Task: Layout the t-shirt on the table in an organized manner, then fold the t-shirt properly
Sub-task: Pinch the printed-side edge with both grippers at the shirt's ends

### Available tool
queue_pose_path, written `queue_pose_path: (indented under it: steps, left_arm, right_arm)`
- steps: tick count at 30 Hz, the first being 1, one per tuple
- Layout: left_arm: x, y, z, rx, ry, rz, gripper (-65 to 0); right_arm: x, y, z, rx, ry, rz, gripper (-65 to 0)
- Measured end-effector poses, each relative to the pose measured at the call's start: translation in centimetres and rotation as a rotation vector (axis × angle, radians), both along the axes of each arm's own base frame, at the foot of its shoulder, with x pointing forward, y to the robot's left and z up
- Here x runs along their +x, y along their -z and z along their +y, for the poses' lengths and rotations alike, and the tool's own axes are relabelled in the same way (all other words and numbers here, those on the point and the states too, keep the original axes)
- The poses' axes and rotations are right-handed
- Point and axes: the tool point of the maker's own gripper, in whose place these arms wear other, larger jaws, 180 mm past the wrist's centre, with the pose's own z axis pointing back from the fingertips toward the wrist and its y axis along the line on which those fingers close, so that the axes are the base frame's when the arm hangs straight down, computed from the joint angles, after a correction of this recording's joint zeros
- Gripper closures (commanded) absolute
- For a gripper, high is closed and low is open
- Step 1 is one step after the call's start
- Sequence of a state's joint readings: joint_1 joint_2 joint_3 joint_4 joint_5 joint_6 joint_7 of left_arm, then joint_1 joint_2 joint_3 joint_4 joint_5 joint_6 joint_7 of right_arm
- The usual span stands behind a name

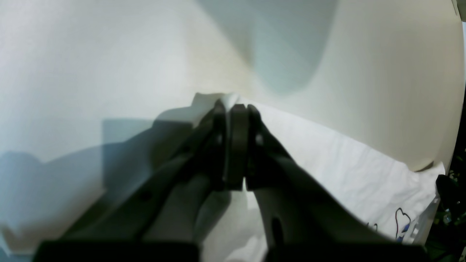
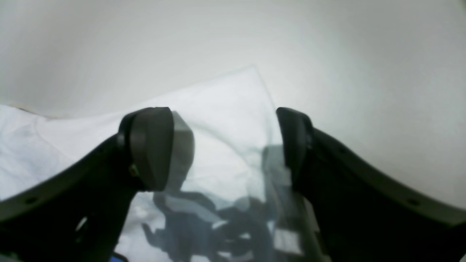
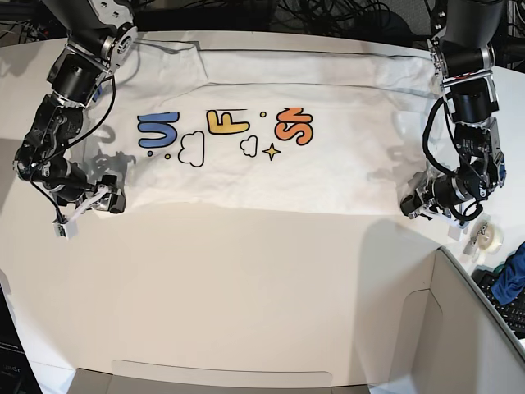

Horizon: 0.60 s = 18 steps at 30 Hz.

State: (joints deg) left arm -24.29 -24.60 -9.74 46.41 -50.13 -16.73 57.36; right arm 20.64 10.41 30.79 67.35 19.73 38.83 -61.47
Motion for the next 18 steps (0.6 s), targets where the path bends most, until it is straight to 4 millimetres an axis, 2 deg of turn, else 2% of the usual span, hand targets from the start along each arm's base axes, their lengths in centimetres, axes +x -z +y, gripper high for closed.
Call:
queue_pose_path:
  steps: [2,5,7,12,18]
  left_arm:
    - [0.0,-0.1,0.0,0.001,0.0,-0.002,0.0]
    - [0.0,-0.1,0.0,0.0,0.0,-0.002,0.0]
    - [0.1,-0.4,0.0,0.009,0.005,-0.01,0.0]
    - [-0.4,-0.9,-0.2,0.057,0.043,-0.023,0.0]
    - [0.1,-3.0,-0.7,0.098,0.08,-0.089,0.0]
  right_arm:
    - [0.0,0.0,0.0,-0.002,0.0,0.001,-33.9]
    - [-0.1,0.2,0.4,-0.019,-0.025,0.017,-18.4]
    - [-0.1,0.4,0.7,-0.016,-0.032,0.02,-12.9]
    - [-0.1,0.2,0.5,-0.022,-0.032,0.023,-12.2]
    - [0.6,-0.3,0.7,-0.035,-0.052,0.014,-12.1]
